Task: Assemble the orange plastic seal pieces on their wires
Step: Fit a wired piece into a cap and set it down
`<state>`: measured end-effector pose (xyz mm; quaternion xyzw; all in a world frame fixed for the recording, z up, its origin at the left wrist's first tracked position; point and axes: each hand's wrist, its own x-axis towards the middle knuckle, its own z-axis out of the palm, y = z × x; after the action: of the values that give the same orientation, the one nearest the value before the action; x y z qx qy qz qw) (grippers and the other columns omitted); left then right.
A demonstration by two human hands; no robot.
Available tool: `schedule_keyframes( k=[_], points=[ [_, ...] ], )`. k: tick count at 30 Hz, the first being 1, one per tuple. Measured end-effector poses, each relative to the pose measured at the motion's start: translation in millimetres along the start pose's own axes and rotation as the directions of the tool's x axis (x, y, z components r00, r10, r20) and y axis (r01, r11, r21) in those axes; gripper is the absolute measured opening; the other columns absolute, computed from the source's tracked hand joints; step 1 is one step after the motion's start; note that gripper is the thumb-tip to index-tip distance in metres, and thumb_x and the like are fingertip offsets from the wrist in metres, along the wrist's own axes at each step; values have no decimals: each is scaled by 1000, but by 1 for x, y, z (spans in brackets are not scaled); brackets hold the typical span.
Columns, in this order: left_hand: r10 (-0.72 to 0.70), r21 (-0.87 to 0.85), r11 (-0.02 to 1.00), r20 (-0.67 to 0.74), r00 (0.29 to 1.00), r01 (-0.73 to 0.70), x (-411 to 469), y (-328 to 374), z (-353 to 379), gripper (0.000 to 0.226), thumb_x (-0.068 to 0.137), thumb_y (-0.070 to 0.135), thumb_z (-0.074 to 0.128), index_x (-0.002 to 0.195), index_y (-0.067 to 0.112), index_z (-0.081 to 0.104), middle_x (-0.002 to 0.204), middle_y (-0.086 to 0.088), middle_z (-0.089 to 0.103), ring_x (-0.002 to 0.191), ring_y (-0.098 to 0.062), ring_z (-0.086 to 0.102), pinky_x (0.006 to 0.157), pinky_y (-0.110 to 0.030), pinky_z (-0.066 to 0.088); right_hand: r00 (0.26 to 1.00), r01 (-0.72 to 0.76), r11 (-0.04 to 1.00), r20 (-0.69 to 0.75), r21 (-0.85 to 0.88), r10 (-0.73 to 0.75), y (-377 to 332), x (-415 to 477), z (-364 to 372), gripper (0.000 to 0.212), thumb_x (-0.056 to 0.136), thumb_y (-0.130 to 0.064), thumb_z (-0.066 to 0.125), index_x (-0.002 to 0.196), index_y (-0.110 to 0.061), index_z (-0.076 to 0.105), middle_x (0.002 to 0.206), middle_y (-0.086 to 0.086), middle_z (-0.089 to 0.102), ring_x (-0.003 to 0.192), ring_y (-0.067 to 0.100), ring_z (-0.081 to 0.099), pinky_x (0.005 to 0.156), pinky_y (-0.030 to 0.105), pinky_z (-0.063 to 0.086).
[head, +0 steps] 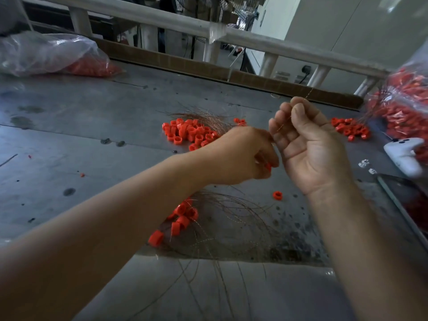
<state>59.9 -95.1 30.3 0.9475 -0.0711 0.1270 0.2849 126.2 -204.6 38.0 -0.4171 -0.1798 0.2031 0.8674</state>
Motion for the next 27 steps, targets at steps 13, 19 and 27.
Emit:
schedule_keyframes(
  k=[13,19,27],
  points=[
    [-210,164,955,-215,954,247,-5,-50,-6,24,82,9,63,105,12,70,103,-2,68,99,-17,58,85,-18,37,982,151,982,-128,117,-136,-17,11,-11,16,67,-9,61,57,-16,71,65,-3,67,61,5,63,63,21,53],
    [-246,45,964,-227,942,263,-16,-43,-18,28,80,14,69,107,20,69,107,6,66,85,-1,54,73,-5,35,980,160,987,-121,7,-158,-21,10,-12,14,75,-9,59,68,-19,67,66,-6,66,62,3,61,62,18,51],
    [-511,-842,495,-82,856,215,-55,-17,-37,29,60,-3,67,87,8,67,80,-7,70,67,-11,68,59,-15,52,951,303,787,118,-537,-286,-19,0,-7,21,83,3,56,79,-17,61,58,-12,60,54,1,48,45,13,34]
  ],
)
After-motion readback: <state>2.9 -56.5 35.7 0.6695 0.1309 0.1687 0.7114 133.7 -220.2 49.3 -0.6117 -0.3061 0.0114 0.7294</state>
